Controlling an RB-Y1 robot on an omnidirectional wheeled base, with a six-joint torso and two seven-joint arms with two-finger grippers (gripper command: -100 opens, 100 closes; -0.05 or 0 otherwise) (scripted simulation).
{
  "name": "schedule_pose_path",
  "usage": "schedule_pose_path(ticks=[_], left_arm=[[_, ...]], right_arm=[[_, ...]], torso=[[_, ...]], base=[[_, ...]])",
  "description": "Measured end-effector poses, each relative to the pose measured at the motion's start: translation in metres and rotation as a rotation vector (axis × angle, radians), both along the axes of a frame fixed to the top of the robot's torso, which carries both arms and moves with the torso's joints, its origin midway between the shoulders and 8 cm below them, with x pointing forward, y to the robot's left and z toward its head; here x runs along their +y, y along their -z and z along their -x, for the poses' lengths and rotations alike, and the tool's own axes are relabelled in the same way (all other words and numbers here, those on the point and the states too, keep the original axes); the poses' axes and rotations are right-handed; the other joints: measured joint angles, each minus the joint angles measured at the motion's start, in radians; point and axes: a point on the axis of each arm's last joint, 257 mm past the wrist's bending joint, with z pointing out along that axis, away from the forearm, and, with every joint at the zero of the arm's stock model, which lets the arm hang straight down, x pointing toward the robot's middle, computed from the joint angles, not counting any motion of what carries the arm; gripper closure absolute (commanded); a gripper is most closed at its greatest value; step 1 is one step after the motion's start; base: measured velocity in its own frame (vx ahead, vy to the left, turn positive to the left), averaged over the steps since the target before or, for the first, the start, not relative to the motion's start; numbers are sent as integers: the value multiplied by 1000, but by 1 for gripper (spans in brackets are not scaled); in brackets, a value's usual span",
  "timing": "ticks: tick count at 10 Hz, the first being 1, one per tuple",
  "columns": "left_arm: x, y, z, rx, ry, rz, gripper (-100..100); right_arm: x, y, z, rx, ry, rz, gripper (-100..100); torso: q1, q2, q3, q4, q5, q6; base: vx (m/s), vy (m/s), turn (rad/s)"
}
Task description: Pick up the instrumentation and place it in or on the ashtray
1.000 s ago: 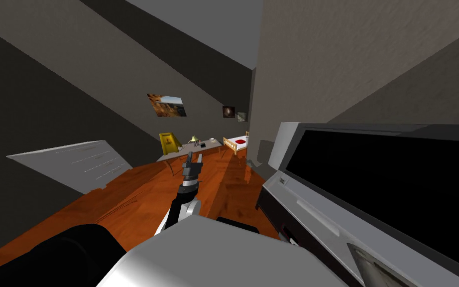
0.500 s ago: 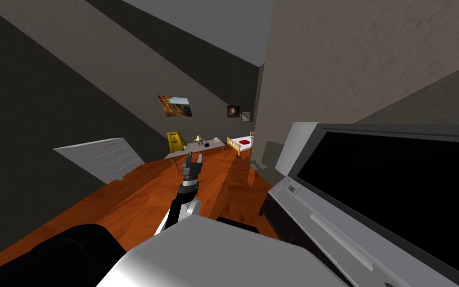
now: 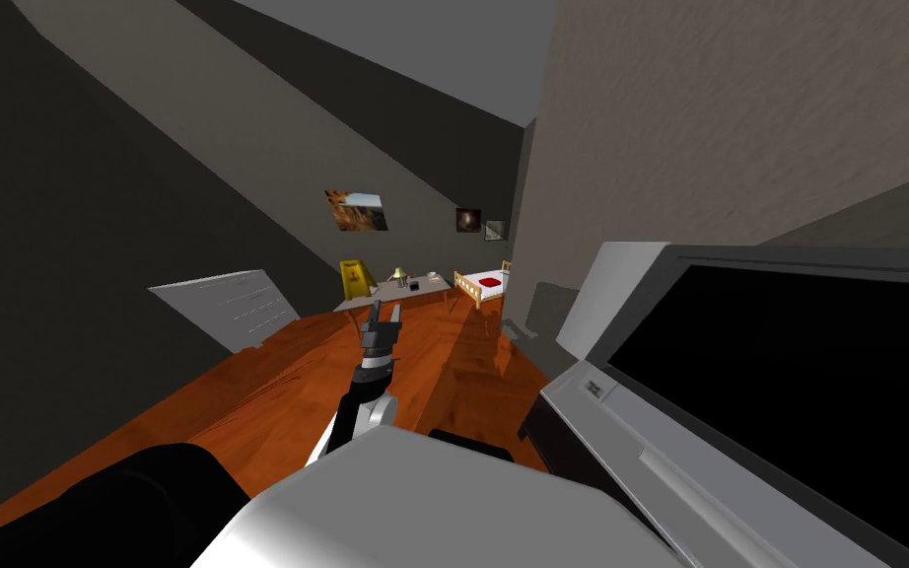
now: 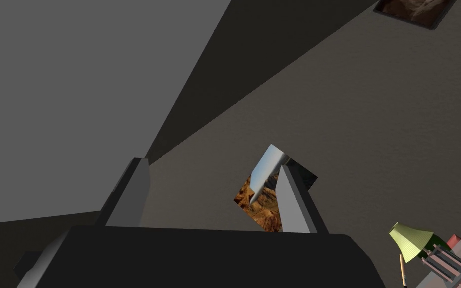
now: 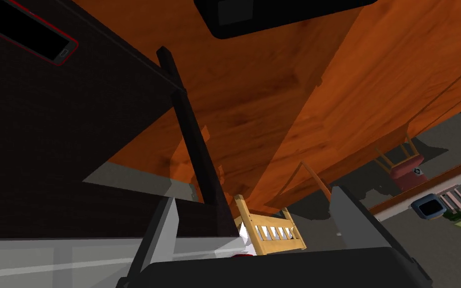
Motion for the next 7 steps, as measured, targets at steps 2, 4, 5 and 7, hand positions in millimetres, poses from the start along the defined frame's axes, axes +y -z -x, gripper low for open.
schedule_pose_path(ticks=[2,4,5,7], left_arm=[[0,0,0,0,0,0,0],[0,0,0,0,0,0,0],[0,0,0,0,0,0,0],[0,0,0,0,0,0,0]], right_arm=[[-12,3,17,38,-28,36,-100],[-22,6,28,64,-45,65,-100],[-26,7,32,73,-43,73,-100],[-41,12,50,108,-61,105,-100]], torso=[[-1,1,1,0,0,-1],[0,2,1,0,0,1],[1,3,2,1,0,0],[0,2,1,1,0,0]], base=[[65,-31,141],[23,0,-25],[-7,9,1],[100,-48,199]])
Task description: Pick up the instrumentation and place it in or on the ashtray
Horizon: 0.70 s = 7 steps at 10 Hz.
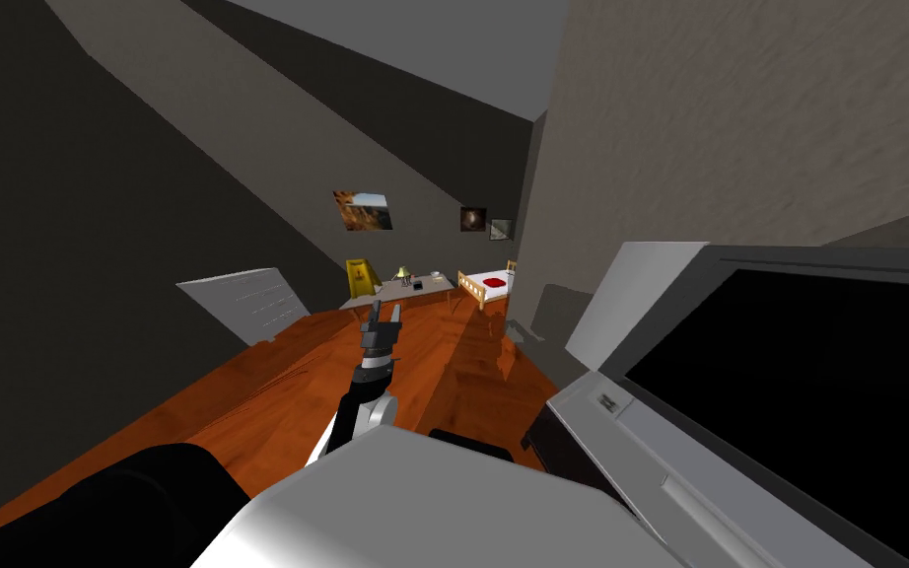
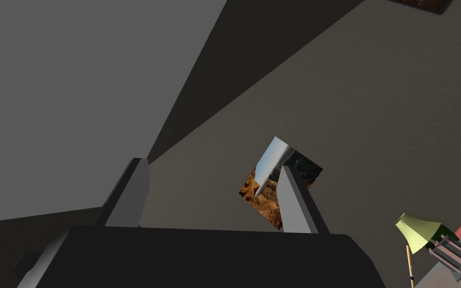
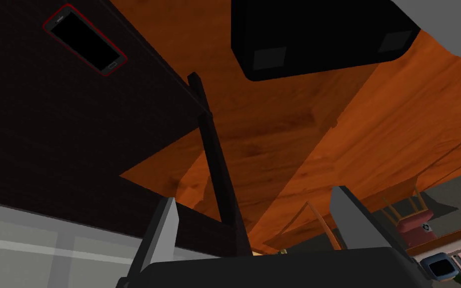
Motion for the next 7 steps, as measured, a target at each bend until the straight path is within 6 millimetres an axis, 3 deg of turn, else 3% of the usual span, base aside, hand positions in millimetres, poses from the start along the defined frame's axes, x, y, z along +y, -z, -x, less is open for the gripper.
schedule_pose_path(ticks=[3,4,7], left_arm=[[0,0,0,0,0,0,0],[0,0,0,0,0,0,0],[0,0,0,0,0,0,0]], right_arm=[[-57,-8,56,128,-91,120,-100],[-66,-11,68,159,-114,148,-100],[-79,-12,80,190,-130,177,-100]], torso=[[-6,-7,-5,-2,-1,1],[-4,-6,-4,-1,-1,0],[2,2,1,0,0,1]], base=[[152,-106,149],[85,-49,70],[3,5,-5]])
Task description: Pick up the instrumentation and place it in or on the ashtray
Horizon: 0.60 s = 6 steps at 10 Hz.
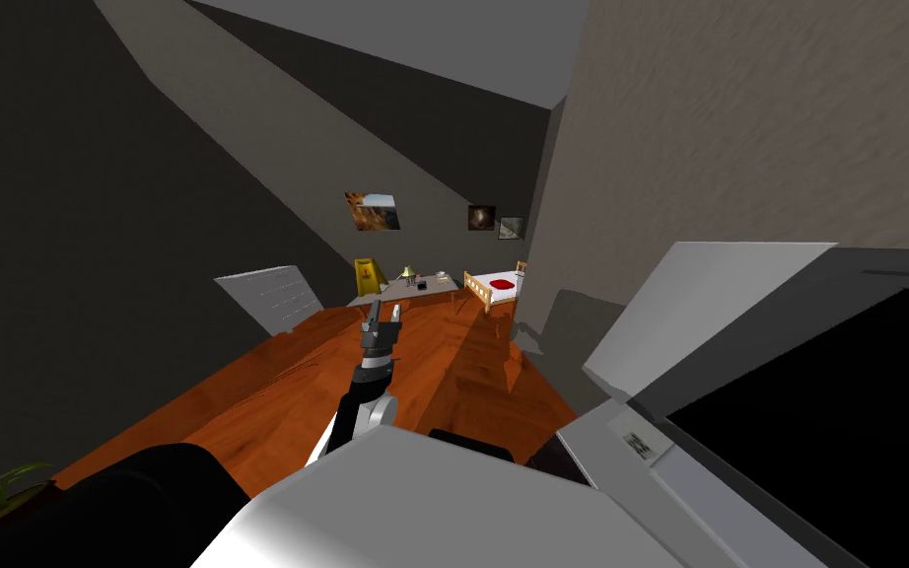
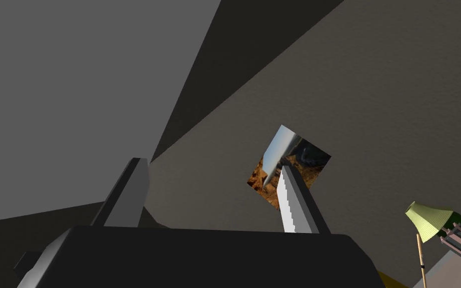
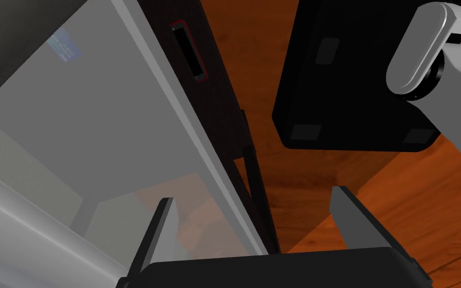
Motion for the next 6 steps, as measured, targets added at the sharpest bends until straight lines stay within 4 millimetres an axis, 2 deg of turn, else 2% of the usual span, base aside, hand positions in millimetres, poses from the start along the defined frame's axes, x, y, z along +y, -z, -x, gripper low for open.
schedule_pose_path(ticks=[5,6], left_arm=[[0,0,0,0,0,0,0],[0,0,0,0,0,0,0]], right_arm=[[-21,-6,25,65,-47,51,-100],[-23,-5,24,69,-58,56,-100]], torso=[[-6,-5,-2,-1,-1,-1],[-6,-5,-3,-1,-1,-1]], base=[[65,-69,82],[33,-38,-3]])
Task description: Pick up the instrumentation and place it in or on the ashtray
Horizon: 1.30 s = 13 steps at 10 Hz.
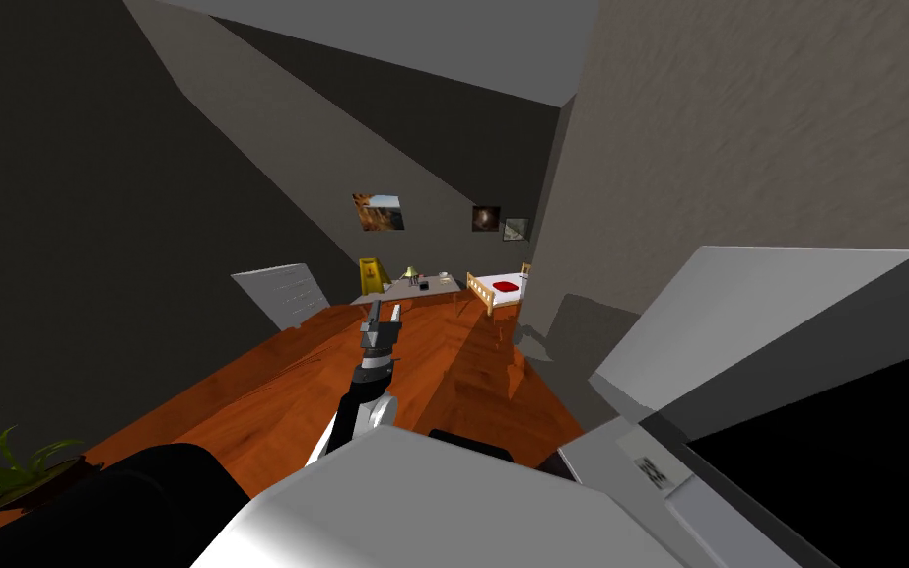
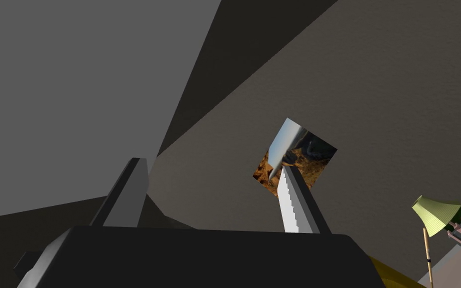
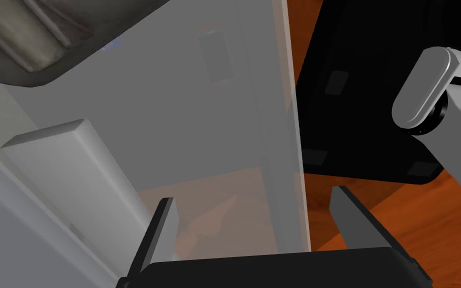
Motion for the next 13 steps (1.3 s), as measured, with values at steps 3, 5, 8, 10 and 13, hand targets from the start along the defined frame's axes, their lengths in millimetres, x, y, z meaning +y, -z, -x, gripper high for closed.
schedule_pose_path(ticks=[3,5,8,10,13], left_arm=[[0,0,0,0,0,0,0],[0,0,0,0,0,0,0],[0,0,0,0,0,0,0],[0,0,0,0,0,0,0],[0,0,0,0,0,0,0]], right_arm=[[-18,-5,22,54,-36,35,-100],[-19,-4,31,90,-76,45,-100],[-13,2,34,103,-99,35,0],[-5,8,33,102,-90,29,-100],[1,19,32,105,-57,35,-100]], torso=[[-3,-2,-1,0,0,-1],[-8,-4,-2,-1,-2,0],[5,3,2,0,1,1],[5,7,4,1,1,0],[5,8,5,2,1,0]], base=[[103,-130,136],[114,-165,75],[24,-23,25],[-63,-28,144],[-48,-19,96]])
